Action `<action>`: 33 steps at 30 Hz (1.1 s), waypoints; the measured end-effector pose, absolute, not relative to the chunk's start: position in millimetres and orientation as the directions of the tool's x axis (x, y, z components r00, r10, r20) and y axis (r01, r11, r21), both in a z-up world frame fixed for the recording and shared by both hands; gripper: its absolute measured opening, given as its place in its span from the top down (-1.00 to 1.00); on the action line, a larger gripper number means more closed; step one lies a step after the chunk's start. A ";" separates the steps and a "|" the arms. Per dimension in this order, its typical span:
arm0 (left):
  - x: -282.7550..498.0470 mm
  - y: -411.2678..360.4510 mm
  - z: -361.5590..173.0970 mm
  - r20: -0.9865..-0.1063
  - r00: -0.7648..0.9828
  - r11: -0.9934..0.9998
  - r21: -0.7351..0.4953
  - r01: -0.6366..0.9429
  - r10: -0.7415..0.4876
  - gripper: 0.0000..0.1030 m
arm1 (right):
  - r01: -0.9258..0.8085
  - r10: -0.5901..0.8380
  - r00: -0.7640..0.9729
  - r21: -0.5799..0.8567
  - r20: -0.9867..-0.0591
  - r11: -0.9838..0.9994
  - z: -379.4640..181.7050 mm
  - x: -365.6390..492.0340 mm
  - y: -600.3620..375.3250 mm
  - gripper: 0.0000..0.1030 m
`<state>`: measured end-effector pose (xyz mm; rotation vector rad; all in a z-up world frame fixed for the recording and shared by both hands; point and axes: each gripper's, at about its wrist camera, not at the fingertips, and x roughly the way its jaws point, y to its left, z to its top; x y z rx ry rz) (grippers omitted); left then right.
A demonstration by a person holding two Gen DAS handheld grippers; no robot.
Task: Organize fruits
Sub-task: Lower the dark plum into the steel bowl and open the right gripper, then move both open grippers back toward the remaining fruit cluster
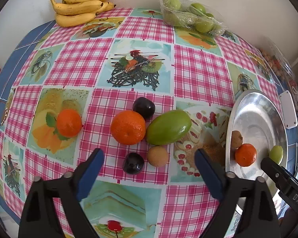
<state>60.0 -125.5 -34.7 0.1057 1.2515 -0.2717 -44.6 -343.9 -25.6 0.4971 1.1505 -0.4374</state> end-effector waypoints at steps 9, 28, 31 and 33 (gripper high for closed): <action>58.9 -122.6 -27.3 -0.930 0.333 0.962 -0.063 0.267 -0.153 -0.83 | 0.547 -0.081 0.386 0.157 -0.919 0.822 -20.4 -45.3 -342.7 -1.00; 73.8 -80.6 -5.2 -0.893 0.411 0.972 -0.100 0.215 -0.183 -0.83 | 0.476 -0.103 0.432 0.130 -0.896 0.870 -14.8 -31.3 -317.9 -1.00; 79.0 -67.9 -3.4 -0.890 0.417 0.975 -0.114 0.192 -0.186 -0.83 | 0.441 -0.127 0.437 0.089 -0.891 0.893 -12.8 -26.2 -306.8 -1.00; 82.5 -60.4 -3.1 -0.891 0.418 0.977 -0.114 0.180 -0.180 -0.83 | 0.429 -0.131 0.433 0.076 -0.892 0.900 -12.7 -22.4 -300.9 -1.00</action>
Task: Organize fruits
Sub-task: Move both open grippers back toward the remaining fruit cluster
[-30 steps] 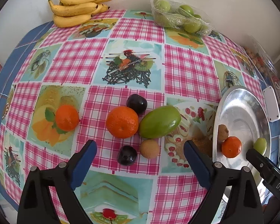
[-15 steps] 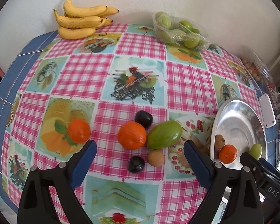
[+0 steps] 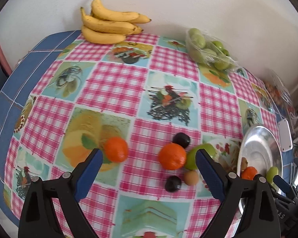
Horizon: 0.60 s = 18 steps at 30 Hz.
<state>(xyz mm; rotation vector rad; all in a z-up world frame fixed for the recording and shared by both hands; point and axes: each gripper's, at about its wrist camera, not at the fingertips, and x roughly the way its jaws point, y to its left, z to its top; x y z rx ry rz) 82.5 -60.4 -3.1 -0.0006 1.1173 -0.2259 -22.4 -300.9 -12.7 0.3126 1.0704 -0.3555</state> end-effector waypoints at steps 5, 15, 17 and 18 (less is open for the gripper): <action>91.7 -35.7 -2.4 -0.889 0.422 0.982 -0.130 0.137 -0.176 -0.83 | 0.390 -0.112 0.455 0.085 -0.883 0.917 -8.4 -10.5 -281.9 -1.00; 107.6 14.4 -1.9 -0.884 0.450 0.992 -0.123 0.042 -0.128 -0.83 | 0.292 -0.093 0.504 0.068 -0.859 0.954 0.2 22.1 -229.1 -1.00; 110.2 23.1 -3.0 -0.885 0.451 0.993 -0.118 0.022 -0.116 -0.83 | 0.267 -0.062 0.522 0.094 -0.851 0.959 2.2 26.1 -219.4 -1.00; 111.0 26.5 -3.4 -0.886 0.450 0.993 -0.118 0.016 -0.113 -0.83 | 0.253 -0.040 0.533 0.114 -0.845 0.961 3.2 28.7 -214.1 -1.00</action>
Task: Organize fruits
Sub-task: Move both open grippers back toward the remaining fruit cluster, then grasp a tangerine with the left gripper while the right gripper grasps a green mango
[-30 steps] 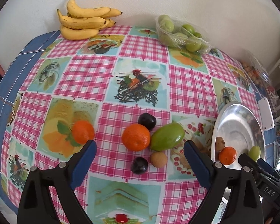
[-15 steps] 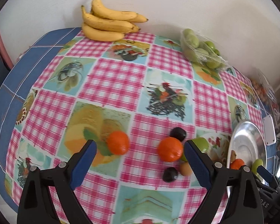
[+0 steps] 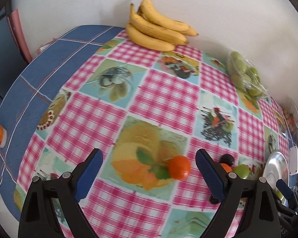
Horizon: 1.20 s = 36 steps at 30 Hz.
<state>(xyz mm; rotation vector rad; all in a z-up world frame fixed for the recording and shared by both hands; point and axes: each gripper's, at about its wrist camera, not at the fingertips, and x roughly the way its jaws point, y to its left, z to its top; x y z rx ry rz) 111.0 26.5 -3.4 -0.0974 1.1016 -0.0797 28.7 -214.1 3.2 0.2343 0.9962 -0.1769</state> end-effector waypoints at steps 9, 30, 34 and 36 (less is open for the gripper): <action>116.0 41.5 -4.1 -0.881 0.463 0.993 -0.117 -0.002 -0.102 -0.83 | 0.156 0.065 0.547 0.178 -0.835 0.972 2.8 49.5 -176.5 -1.00; 129.8 8.3 -46.7 -0.935 0.287 0.978 -0.196 0.070 -0.208 -0.55 | 0.334 0.030 0.443 0.196 -0.896 0.922 -33.4 63.6 -207.0 -0.44; 132.1 4.4 -55.2 -0.940 0.258 0.975 -0.212 0.072 -0.224 -0.49 | 0.341 0.046 0.428 0.209 -0.902 0.916 -41.0 66.3 -207.0 -0.37; 132.0 2.5 -57.1 -0.942 0.252 0.975 -0.206 0.079 -0.220 -0.45 | 0.341 0.041 0.423 0.200 -0.905 0.919 -42.8 68.1 -205.4 -0.32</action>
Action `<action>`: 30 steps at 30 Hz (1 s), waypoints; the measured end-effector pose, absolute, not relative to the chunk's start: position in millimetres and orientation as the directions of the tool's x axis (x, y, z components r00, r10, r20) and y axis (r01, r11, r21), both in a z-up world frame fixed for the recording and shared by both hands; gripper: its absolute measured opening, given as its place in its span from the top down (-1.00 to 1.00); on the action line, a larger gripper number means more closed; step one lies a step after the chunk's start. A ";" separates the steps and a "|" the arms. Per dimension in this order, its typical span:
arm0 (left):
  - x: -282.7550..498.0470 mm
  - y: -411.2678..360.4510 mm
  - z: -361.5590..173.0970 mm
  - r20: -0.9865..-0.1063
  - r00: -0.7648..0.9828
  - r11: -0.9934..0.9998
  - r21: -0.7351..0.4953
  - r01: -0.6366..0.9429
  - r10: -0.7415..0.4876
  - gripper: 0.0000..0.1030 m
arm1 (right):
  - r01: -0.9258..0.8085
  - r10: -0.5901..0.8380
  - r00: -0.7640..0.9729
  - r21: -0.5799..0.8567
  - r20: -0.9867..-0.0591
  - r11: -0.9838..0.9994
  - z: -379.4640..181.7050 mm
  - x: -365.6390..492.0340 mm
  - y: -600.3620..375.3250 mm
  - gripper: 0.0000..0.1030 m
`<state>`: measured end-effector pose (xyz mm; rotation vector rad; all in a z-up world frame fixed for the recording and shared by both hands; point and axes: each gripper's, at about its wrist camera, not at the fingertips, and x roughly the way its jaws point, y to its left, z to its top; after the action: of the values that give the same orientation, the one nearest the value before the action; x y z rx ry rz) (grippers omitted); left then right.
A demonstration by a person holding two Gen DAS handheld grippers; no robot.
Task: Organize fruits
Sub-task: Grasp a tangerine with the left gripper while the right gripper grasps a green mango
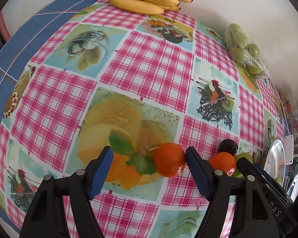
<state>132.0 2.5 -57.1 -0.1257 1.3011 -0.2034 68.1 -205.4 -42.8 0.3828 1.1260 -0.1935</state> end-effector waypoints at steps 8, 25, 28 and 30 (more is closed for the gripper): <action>132.5 -6.4 -60.2 -0.941 0.230 0.966 -0.228 0.120 -0.250 0.06 | 0.356 0.077 0.409 0.236 -0.909 0.904 -53.3 74.3 -207.1 -0.11; 132.9 -9.9 -56.1 -0.936 0.241 0.963 -0.226 0.149 -0.257 0.29 | 0.382 0.106 0.412 0.277 -0.905 0.882 -55.7 76.0 -207.6 0.02; 131.9 -8.5 -54.6 -0.937 0.247 0.965 -0.215 0.153 -0.248 0.29 | 0.389 0.116 0.415 0.291 -0.903 0.874 -55.2 74.5 -209.0 0.03; 131.9 -8.4 -54.5 -0.938 0.248 0.966 -0.210 0.153 -0.243 0.29 | 0.392 0.123 0.419 0.301 -0.900 0.869 -54.3 74.0 -209.2 0.05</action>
<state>131.9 -8.4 -54.5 -0.0807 1.2931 -0.2701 74.0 -209.2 -54.3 0.5170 1.1398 -0.1779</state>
